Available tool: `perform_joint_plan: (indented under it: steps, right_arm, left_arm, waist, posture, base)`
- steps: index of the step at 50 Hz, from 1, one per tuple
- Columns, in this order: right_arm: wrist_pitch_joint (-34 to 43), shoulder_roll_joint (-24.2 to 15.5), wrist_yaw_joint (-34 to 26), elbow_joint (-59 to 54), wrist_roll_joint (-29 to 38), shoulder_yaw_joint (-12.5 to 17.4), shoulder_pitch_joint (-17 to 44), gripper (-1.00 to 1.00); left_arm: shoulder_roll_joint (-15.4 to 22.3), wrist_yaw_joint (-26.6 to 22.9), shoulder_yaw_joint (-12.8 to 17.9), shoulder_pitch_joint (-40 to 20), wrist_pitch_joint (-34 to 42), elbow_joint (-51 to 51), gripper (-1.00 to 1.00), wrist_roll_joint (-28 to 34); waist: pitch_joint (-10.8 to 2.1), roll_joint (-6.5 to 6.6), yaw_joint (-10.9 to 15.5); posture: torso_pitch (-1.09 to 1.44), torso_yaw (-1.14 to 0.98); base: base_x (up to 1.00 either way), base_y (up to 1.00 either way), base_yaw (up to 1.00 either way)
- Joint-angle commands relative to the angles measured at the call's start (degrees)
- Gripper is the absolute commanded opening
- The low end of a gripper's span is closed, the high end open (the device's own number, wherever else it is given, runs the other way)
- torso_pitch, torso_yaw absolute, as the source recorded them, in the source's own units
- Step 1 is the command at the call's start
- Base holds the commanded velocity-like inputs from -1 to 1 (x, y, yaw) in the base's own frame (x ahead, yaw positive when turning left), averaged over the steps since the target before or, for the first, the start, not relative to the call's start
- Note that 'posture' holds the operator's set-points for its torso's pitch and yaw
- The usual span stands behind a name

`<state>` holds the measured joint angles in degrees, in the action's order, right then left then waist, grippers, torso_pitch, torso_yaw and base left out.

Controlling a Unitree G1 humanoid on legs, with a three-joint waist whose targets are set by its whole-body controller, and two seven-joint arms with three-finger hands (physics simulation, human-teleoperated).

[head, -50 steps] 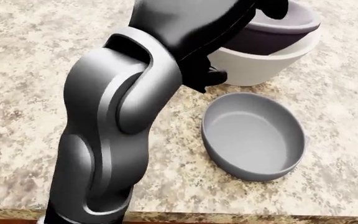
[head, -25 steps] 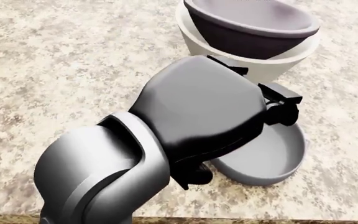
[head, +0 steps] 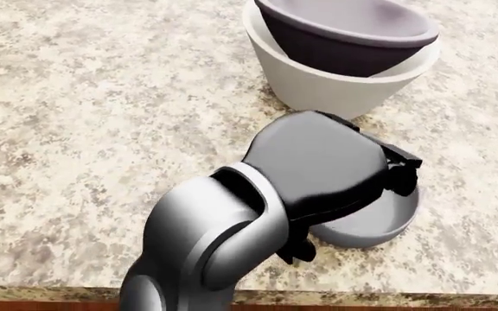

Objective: Stack the bowls from largest to smallest.

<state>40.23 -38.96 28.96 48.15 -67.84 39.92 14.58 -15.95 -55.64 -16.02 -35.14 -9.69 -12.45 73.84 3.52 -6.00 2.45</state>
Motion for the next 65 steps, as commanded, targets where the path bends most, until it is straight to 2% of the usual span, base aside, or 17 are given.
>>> perform_joint_plan:
  steps: [1, 13, 20, 22, 30, 35, 38, 44, 49, 52, 56, 58, 65]
  right_arm:
    - [-1.46, -1.20, 0.04, 0.40, 0.13, 1.06, 1.02, 1.00]
    - [-1.69, -0.80, -0.42, 0.49, 0.34, 1.42, 0.42, 1.00]
    - [-1.81, -0.37, -0.71, 0.43, 0.93, 1.22, 0.37, 1.00]
    - [-1.97, -0.10, -1.04, 0.20, 1.55, 0.90, 0.43, 1.00]
    - [-2.04, 0.07, -1.46, -0.24, 2.01, 0.78, 0.60, 1.00]
    - [-1.95, -0.73, -1.25, -0.36, 0.84, 1.98, 0.32, 1.00]
    - [-1.93, -1.00, -0.71, -0.04, 0.18, 2.10, 0.27, 1.00]
    - [-2.06, -1.94, -0.27, -0.30, -0.92, 2.78, 0.16, 1.00]
    - [-2.01, -2.40, -0.18, -0.43, -1.52, 3.33, 0.01, 1.00]
    - [-2.00, -2.84, -0.08, -0.54, -2.16, 4.07, -0.28, 1.00]
    - [-2.30, -2.78, -0.31, -0.72, -1.87, 3.88, -0.34, 1.00]
    - [-2.34, -2.70, -0.22, -0.62, -1.85, 3.73, -0.35, 1.00]
    - [-2.47, -2.15, -0.62, -0.70, -1.19, 3.31, -0.50, 1.00]
  left_arm:
    - [-0.77, 1.71, -0.43, -1.68, -0.09, -0.87, 0.19, -0.09]
    - [-0.40, 4.39, -1.53, 0.41, -2.27, 4.65, -0.03, 2.72]
    - [-0.23, 3.82, -1.23, 0.93, -2.83, 5.88, -0.20, 3.33]
    - [-0.18, 3.20, -0.87, 0.56, -2.61, 6.24, -0.33, 3.06]
    - [-0.59, 1.08, -0.48, -0.82, -1.30, 5.77, -0.59, 2.39]
    - [-2.11, -1.71, -0.38, -2.58, 0.65, 2.17, -0.98, 1.12]
    - [-3.71, -5.34, -0.58, -4.48, 2.61, -1.67, -1.00, 0.78]
    - [-5.15, -9.37, -0.03, -8.06, 5.28, -6.22, -1.00, -0.02]
    - [-5.62, -12.72, 2.19, -14.19, 9.11, -8.63, -1.00, -1.75]
    - [-6.07, -15.91, 2.25, -16.79, 12.26, -10.85, -1.00, -1.99]
    - [-5.58, -15.45, 3.74, -21.35, 14.43, -9.56, -1.00, -3.26]
    - [-4.91, -13.42, 5.20, -25.64, 15.69, -7.38, -1.00, -4.72]
    - [2.51, -9.10, 9.90, -39.21, 21.97, 2.61, -1.00, -12.81]
  waist:
    - [-1.13, -0.43, 0.03]
    - [-1.31, -0.55, -0.05]
    - [-1.31, -0.65, -0.10]
    - [-1.26, -0.67, -0.13]
    - [-1.32, -0.71, -0.40]
    - [-1.39, -0.59, -0.33]
    - [-1.33, -0.53, -0.23]
    - [-1.14, -0.47, -0.12]
    - [-1.09, -0.53, -0.03]
    - [-0.99, -0.60, 0.06]
    - [-0.75, -0.76, 0.19]
    - [-0.69, -0.87, 0.29]
    - [-0.36, -0.85, 0.38]
  posture:
    - [0.00, 0.00]
    - [0.00, 0.00]
    - [0.00, 0.00]
    - [0.00, 0.00]
    - [0.00, 0.00]
    - [0.00, 0.00]
    - [0.00, 0.00]
    - [0.00, 0.00]
    - [0.00, 0.00]
    - [0.00, 0.00]
    - [0.00, 0.00]
    - [0.00, 0.00]
    - [0.00, 0.00]
  base:
    - [0.00, 0.00, 0.00]
    - [0.00, 0.00, 0.00]
    - [0.00, 0.00, 0.00]
    - [0.00, 0.00, 0.00]
    - [0.00, 0.00, 0.00]
    - [0.00, 0.00, 0.00]
    - [0.00, 0.00, 0.00]
    - [0.00, 0.00, 0.00]
    - [0.00, 0.00, 0.00]
    - [0.00, 0.00, 0.00]
    - [0.00, 0.00, 0.00]
    - [0.00, 0.00, 0.00]
    - [0.00, 0.00, 0.00]
